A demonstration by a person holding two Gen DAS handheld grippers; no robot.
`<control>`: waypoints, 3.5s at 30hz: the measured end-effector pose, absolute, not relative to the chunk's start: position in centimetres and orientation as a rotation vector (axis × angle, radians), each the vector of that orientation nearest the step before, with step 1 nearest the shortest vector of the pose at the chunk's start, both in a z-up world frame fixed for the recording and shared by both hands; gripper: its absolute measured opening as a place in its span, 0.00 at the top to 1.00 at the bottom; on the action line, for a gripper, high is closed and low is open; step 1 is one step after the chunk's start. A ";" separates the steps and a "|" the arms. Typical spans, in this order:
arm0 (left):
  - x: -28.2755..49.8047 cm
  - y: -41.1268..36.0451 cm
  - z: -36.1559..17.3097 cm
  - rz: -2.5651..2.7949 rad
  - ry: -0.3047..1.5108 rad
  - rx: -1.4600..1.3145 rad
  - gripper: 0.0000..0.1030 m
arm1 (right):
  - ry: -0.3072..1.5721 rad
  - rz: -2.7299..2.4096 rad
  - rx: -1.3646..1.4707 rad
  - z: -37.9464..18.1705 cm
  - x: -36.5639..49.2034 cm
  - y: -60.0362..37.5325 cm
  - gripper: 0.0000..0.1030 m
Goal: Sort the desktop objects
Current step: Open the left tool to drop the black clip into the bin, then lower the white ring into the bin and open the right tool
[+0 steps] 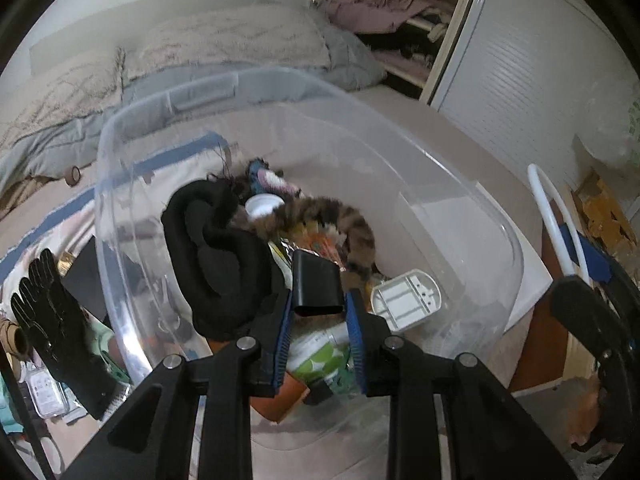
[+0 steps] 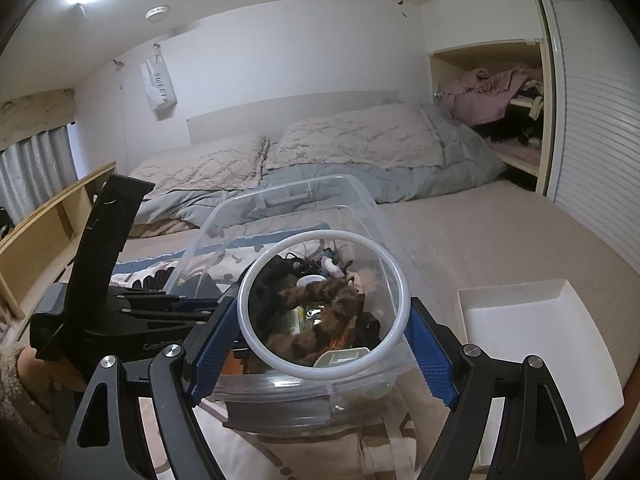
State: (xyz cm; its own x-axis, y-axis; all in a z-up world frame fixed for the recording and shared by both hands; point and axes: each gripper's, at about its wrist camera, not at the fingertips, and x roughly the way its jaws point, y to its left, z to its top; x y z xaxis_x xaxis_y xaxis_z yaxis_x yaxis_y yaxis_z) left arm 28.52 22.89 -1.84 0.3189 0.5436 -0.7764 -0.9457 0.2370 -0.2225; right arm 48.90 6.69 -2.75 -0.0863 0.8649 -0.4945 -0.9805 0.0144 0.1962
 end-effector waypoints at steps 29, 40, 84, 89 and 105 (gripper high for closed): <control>26.7 17.8 0.5 1.236 0.569 -0.566 0.25 | 0.618 1.575 -0.281 -2.3 48.5 8.1 0.20; 18.2 14.1 -0.1 1.381 0.452 -0.500 0.25 | 0.788 1.560 -0.433 -3.5 46.6 14.8 0.20; 10.4 11.4 -0.5 1.429 0.311 -0.510 0.25 | 0.877 1.336 -1.123 -9.3 41.7 26.3 0.20; 10.6 11.3 -0.5 1.425 0.314 -0.506 0.25 | 0.887 1.340 -1.076 -8.7 42.3 26.0 0.20; 10.9 11.0 -0.3 1.406 0.312 -0.507 0.25 | 1.228 1.337 -0.886 -10.3 44.3 26.8 0.20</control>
